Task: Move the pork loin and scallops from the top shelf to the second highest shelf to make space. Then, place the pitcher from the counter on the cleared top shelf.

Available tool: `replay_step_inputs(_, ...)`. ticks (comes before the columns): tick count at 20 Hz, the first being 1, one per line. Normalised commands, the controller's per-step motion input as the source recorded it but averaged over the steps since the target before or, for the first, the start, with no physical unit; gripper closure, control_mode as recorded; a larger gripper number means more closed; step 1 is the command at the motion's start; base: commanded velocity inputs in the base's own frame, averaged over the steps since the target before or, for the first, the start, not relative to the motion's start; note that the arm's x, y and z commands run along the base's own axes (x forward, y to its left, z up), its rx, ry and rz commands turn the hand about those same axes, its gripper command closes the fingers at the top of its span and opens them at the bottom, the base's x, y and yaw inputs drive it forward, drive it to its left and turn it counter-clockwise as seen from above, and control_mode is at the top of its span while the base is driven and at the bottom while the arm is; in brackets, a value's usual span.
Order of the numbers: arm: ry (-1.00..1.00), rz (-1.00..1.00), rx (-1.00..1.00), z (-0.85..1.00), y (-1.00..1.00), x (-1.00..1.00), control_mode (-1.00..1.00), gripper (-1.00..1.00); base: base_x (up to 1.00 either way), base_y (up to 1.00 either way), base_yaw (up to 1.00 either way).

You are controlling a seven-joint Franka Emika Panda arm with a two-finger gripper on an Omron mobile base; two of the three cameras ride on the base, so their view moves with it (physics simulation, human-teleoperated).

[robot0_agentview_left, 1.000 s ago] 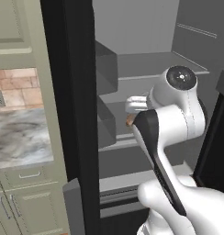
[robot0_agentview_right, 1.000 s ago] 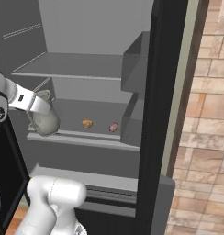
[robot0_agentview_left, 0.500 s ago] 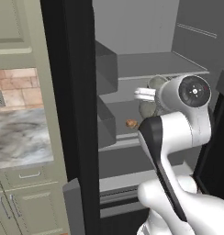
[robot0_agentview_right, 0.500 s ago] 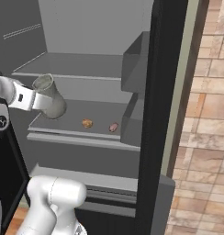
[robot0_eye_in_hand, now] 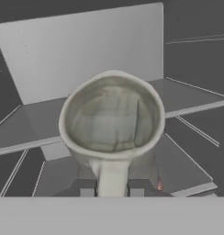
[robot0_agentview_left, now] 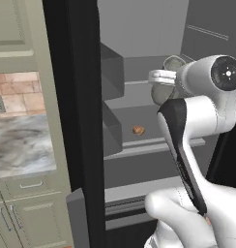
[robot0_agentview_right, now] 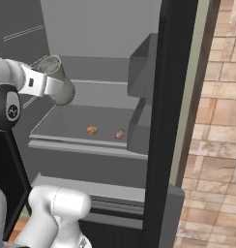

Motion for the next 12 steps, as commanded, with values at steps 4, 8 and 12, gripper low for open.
replay_step_inputs(4,0.01,0.10,0.00,0.35,-0.05,0.31,-1.00,1.00,0.00,0.00,0.00)
replay_step_inputs(8,0.00,0.09,-0.01,0.00,-0.05,0.39,-1.00,1.00,0.00,0.00,0.00)
replay_step_inputs(12,0.00,0.08,0.00,0.10,-0.11,0.46,-1.00,1.00,0.00,0.00,0.00)
